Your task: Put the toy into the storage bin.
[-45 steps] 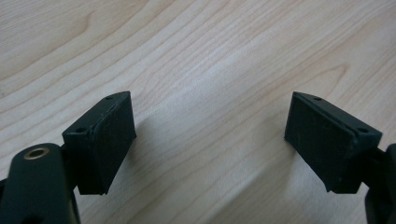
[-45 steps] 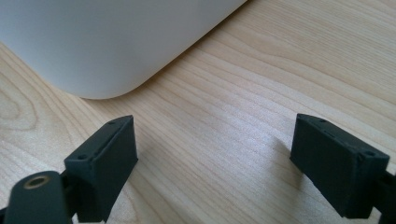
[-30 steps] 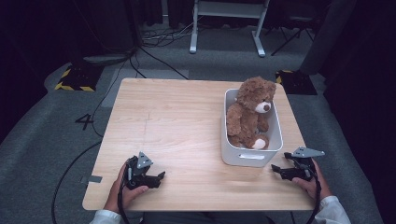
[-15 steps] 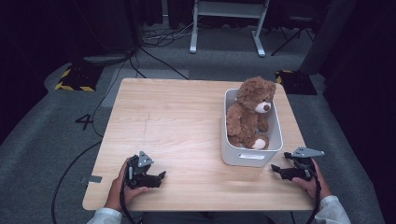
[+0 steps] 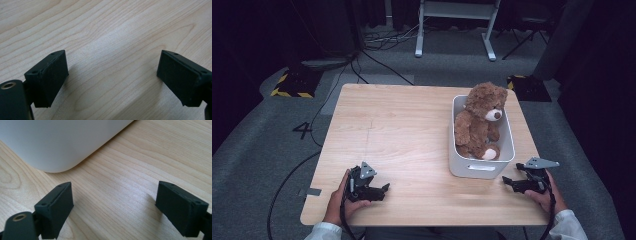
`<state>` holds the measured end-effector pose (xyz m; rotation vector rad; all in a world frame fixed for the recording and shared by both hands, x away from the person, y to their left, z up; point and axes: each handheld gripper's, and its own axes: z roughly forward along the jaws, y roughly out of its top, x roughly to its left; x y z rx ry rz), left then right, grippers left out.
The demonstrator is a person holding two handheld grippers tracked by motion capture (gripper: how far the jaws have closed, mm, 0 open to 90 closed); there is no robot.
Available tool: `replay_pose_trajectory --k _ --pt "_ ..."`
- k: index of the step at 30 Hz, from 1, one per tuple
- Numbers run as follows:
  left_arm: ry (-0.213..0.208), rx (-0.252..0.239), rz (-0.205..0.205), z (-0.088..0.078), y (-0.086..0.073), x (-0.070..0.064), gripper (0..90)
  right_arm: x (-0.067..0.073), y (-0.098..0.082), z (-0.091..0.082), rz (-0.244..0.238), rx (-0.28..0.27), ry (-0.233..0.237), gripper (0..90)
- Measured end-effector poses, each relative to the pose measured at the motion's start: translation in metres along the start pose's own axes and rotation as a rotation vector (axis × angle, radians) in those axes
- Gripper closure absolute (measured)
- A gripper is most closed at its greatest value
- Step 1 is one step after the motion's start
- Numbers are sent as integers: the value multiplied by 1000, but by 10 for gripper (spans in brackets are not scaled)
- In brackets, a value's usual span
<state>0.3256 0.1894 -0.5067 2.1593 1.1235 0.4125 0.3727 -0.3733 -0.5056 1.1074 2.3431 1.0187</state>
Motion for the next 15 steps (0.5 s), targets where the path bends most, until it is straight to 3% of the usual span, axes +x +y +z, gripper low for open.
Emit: replay_pose_trajectory --k 8,15 --pt "-3 8 6 1 1 2 84 0 0 0 0 0 0 142" --pt "8 29 -8 4 3 5 2 0 0 0 -1 0 -1 143"
